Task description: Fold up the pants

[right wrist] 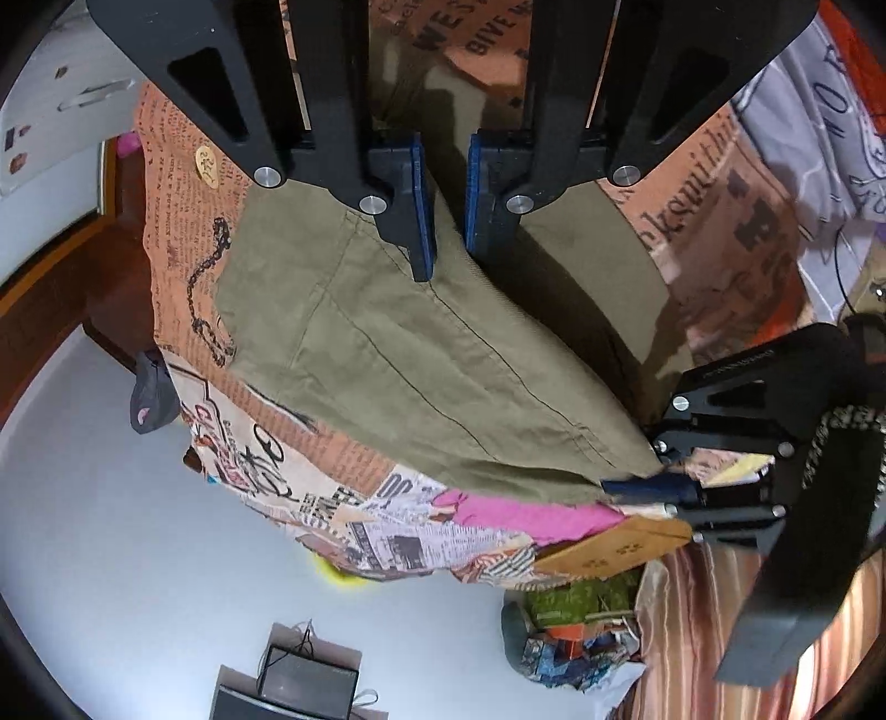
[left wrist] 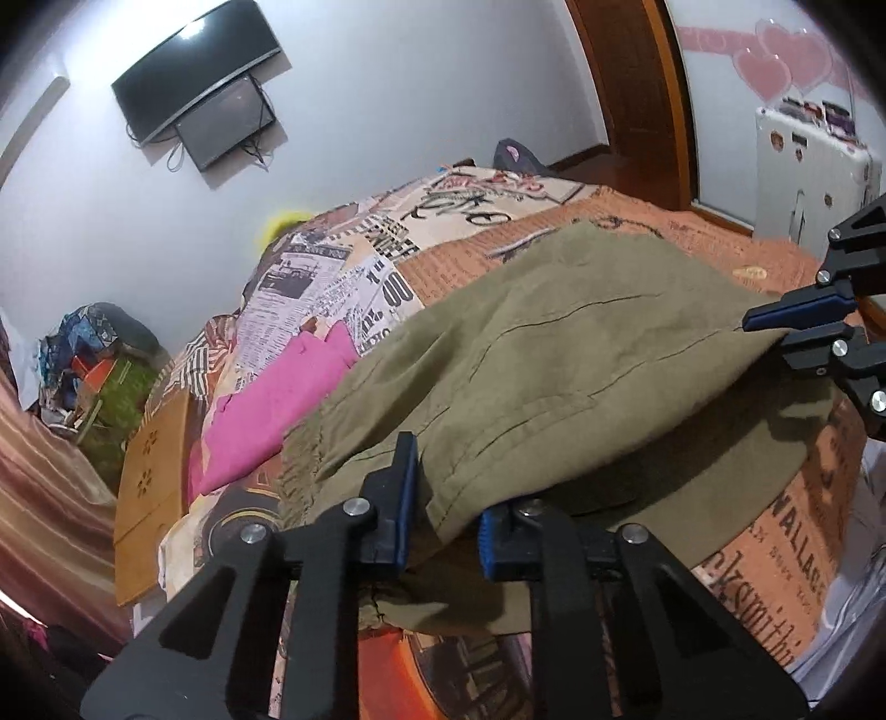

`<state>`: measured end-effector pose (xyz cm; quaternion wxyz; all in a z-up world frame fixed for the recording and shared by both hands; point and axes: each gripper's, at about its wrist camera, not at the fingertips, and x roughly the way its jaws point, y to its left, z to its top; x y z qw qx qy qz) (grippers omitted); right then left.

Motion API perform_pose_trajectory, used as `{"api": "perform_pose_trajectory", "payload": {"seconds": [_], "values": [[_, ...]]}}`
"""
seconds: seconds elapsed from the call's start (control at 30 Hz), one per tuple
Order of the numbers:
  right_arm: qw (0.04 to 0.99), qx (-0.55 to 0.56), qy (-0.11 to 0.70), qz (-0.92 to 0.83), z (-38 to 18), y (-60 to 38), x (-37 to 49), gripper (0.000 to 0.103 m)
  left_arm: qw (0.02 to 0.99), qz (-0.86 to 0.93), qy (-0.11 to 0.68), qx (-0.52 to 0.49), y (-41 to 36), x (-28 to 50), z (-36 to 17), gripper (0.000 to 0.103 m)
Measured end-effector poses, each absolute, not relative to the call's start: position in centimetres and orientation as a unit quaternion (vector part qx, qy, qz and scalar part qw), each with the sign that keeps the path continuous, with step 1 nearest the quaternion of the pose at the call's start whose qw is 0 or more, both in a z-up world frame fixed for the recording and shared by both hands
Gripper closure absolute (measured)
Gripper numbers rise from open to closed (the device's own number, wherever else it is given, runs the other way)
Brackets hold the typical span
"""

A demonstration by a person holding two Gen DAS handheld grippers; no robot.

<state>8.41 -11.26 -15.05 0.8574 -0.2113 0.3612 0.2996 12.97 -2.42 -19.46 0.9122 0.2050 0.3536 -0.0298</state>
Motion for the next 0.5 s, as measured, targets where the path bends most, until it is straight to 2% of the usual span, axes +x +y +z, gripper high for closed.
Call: {"api": "perform_pose_trajectory", "payload": {"seconds": [0.2,0.5], "values": [[0.857,-0.213,0.355,0.306,-14.0,-11.7,7.1,0.094,0.920,-0.043,0.342,0.188,-2.7,11.2,-18.2,0.086],[0.848,-0.200,0.383,0.306,-15.7,-12.5,5.2,0.094,0.912,-0.059,0.361,0.183,-3.4,9.4,-19.6,0.085]]}}
